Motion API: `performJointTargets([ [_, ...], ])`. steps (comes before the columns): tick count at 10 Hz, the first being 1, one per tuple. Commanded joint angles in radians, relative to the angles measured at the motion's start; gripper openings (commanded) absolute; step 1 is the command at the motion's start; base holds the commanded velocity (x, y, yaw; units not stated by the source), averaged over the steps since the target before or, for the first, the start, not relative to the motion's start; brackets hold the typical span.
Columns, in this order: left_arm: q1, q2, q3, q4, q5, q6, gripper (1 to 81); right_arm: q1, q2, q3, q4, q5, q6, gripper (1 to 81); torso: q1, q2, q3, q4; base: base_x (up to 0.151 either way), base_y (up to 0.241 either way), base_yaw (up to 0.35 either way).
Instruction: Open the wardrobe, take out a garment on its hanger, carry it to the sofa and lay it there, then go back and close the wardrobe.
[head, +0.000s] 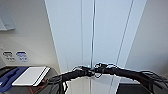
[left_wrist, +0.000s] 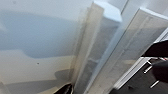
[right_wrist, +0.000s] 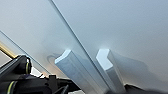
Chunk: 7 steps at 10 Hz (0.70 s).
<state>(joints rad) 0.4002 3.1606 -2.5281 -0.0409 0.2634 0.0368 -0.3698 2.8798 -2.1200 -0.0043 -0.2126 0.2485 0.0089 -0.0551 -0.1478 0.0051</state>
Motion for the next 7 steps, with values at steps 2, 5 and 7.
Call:
performJointTargets([
  [2,-0.178,0.068,0.090,0.019,-0.010,0.008,81.1,0.139,-0.006,0.138,0.018,0.001,0.005,81.1,0.000,0.000,0.000,0.000,0.000,0.000,0.000],
  [5,-0.163,0.068,0.271,0.019,-0.020,0.003,81.1,0.113,-0.063,0.273,0.018,0.038,0.005,81.1,0.000,0.000,0.000,0.000,0.000,0.000,0.000],
  [7,-0.136,0.006,0.462,0.019,-0.020,0.005,81.1,0.093,-0.103,0.341,0.017,0.061,0.005,81.1,0.001,0.000,0.000,0.000,0.000,0.000,0.000],
])
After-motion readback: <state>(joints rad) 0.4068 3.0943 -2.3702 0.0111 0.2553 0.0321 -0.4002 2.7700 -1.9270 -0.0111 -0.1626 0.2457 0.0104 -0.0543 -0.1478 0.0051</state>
